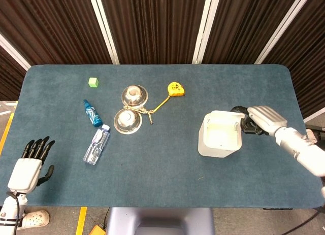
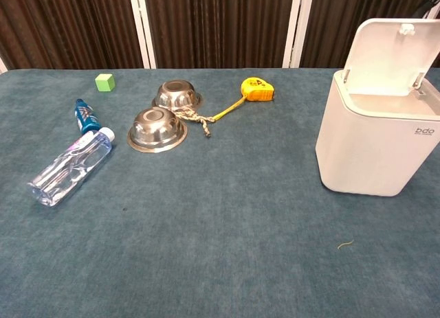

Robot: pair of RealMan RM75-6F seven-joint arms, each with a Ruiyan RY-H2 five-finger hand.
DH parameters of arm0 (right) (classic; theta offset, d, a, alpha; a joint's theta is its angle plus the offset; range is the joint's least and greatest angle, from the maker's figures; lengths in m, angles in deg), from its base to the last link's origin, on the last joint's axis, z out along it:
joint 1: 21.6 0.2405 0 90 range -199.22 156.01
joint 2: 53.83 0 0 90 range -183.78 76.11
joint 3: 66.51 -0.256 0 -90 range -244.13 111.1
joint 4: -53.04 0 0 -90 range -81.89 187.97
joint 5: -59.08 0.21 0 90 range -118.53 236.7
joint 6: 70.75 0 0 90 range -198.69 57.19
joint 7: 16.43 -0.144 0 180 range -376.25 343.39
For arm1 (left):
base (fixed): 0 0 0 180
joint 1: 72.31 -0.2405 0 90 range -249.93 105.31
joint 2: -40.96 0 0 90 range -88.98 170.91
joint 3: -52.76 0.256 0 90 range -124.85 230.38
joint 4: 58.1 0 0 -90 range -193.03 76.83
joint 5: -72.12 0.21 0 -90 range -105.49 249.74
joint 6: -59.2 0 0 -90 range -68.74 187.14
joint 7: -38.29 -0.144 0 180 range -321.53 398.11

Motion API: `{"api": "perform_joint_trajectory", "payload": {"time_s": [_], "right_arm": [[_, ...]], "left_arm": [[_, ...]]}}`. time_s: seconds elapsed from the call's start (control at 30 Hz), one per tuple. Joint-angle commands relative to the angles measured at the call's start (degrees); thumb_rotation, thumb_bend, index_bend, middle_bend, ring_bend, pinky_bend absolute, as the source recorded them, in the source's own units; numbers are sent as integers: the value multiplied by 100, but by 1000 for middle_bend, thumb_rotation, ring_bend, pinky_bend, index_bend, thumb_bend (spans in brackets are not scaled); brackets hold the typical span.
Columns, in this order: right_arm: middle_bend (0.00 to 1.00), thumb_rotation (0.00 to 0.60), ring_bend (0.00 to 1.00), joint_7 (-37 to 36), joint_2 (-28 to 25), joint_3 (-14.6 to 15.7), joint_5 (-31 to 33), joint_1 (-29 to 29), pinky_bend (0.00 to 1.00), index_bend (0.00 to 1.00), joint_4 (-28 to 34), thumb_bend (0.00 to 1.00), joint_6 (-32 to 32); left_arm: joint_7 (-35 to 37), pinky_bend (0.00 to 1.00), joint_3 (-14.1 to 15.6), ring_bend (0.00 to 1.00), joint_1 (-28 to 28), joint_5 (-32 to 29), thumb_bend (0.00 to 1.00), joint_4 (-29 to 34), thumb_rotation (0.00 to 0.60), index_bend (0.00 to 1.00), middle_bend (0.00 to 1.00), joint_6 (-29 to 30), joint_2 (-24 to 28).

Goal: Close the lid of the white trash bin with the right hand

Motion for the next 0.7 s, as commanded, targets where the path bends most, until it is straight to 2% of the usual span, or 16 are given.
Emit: {"api": "perform_joint_trajectory", "payload": {"time_s": [0.03,0.33,0.47,0.7], "right_arm": [[1000,315,1000,180,-132,78,-155,-130,1000,352,189,833,-139],[1000,316,1000,708,-316,296,-395,-355,1000,339,579,833,-216],[1000,315,1000,943,-334,387,-470,-438,1000,319,695,833,-223],[1000,315,1000,1359,-127,446,-404,-386,1000,280,782,832,15]], "left_arm": [[-15,14,10,0,3,8,454,9,600,62,0,-8,-2],[-15,14,28,0,1,52,454,33,600,63,0,21,-5],[24,15,29,0,2,90,454,12,600,31,0,52,-19],[21,18,66,0,19,128,454,-6,600,19,0,14,-50]]}}
